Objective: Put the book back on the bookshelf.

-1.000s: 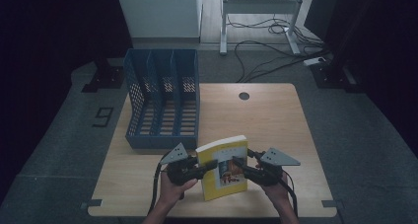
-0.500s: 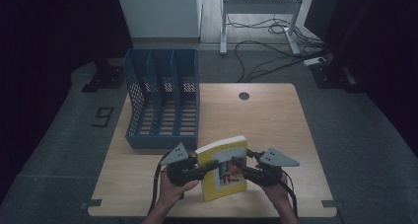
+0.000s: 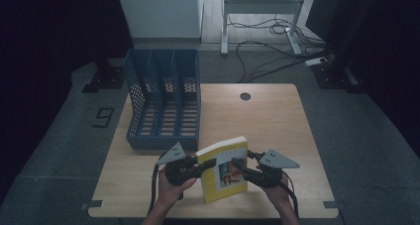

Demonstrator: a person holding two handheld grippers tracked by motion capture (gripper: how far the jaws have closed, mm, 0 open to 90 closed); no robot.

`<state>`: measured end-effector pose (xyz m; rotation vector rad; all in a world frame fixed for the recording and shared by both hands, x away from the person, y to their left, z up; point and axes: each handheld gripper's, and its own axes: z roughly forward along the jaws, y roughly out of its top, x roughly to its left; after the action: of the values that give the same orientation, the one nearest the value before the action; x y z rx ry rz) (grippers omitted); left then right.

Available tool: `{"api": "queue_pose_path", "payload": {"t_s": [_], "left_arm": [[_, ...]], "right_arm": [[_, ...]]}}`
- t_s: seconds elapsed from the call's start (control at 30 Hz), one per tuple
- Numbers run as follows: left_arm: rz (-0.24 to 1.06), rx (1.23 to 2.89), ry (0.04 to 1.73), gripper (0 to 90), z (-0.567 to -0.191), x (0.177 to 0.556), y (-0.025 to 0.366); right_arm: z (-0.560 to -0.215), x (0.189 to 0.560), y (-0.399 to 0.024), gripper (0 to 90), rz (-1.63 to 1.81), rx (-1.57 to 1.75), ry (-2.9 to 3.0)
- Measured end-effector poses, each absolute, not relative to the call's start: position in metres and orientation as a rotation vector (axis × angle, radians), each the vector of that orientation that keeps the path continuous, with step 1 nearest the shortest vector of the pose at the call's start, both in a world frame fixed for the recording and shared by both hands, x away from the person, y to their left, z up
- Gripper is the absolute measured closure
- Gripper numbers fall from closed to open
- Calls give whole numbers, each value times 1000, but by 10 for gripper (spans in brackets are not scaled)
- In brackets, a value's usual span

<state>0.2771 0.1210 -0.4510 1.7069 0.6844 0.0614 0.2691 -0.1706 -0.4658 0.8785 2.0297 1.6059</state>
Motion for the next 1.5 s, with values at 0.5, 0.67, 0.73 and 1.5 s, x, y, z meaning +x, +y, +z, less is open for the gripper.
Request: {"api": "queue_pose_path", "payload": {"t_s": [0.5, 0.67, 0.73, 1.5], "left_arm": [[93, 1706, 664, 755, -452, 273, 119], [79, 1681, 661, 757, -452, 272, 121], [84, 1669, 667, 758, -451, 272, 123], [120, 1567, 716, 756, -438, 272, 153]], "right_arm": [[-465, 269, -171, 473, 1607, 860, 2039], [-465, 269, -173, 461, 1618, 857, 2039], [-465, 269, -175, 463, 1630, 862, 2027], [-488, 285, -188, 444, 1556, 1007, 2057]]}}
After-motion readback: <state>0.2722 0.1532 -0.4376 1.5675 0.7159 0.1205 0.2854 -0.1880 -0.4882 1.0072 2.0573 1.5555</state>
